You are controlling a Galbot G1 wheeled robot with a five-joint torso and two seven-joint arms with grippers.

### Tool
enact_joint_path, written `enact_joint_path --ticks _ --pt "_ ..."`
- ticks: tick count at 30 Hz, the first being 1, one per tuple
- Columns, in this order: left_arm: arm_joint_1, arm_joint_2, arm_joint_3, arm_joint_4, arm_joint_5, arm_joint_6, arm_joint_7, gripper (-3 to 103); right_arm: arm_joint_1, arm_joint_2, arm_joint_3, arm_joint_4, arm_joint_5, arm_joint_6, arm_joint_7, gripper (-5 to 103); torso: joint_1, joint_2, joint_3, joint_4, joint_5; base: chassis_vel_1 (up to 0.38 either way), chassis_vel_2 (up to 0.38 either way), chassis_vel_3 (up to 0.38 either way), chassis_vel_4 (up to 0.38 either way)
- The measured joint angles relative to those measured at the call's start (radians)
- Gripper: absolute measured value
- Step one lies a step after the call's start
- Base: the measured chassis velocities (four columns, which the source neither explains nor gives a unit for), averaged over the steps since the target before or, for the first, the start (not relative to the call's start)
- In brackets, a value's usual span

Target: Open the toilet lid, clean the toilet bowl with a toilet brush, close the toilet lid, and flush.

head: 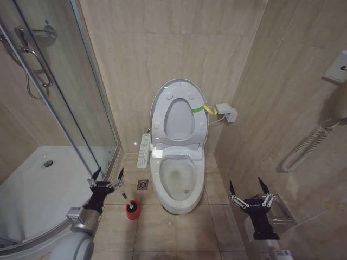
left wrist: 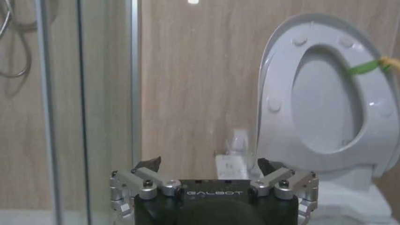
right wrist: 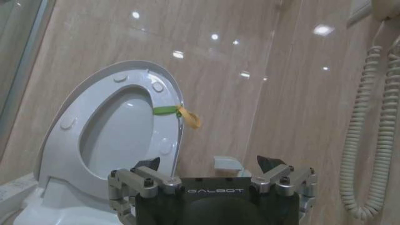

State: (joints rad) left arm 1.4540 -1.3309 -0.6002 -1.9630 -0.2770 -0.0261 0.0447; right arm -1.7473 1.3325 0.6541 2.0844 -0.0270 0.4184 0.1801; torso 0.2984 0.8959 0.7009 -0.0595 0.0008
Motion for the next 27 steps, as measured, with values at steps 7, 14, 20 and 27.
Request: enact_joint_path --ticks 7,14,20,27 --pt "-0.032 -0.020 0.002 0.166 0.017 -0.071 -0.003 100 0.000 0.000 0.000 0.000 0.000 0.000 0.000 100 0.000 0.000 0.000 -0.0001 -0.0002 0.000 0.000 0.000 0.000" --pt "-0.054 -0.033 0.008 0.284 0.018 -0.197 0.042 100 0.000 0.000 0.000 0.000 0.000 0.000 0.000 100 0.000 0.000 0.000 -0.0001 -0.0001 0.000 0.000 0.000 0.000" --pt "-0.085 -0.047 0.014 0.401 0.031 -0.288 0.062 99 0.000 0.000 0.000 0.000 0.000 0.000 0.000 100 0.000 0.000 0.000 -0.0001 -0.0001 0.000 0.000 0.000 0.000" --pt "-0.132 -0.045 0.004 0.561 0.015 -0.359 0.078 98 0.000 0.000 0.000 0.000 0.000 0.000 0.000 100 0.000 0.000 0.000 0.0000 0.0000 0.000 0.000 0.000 0.000"
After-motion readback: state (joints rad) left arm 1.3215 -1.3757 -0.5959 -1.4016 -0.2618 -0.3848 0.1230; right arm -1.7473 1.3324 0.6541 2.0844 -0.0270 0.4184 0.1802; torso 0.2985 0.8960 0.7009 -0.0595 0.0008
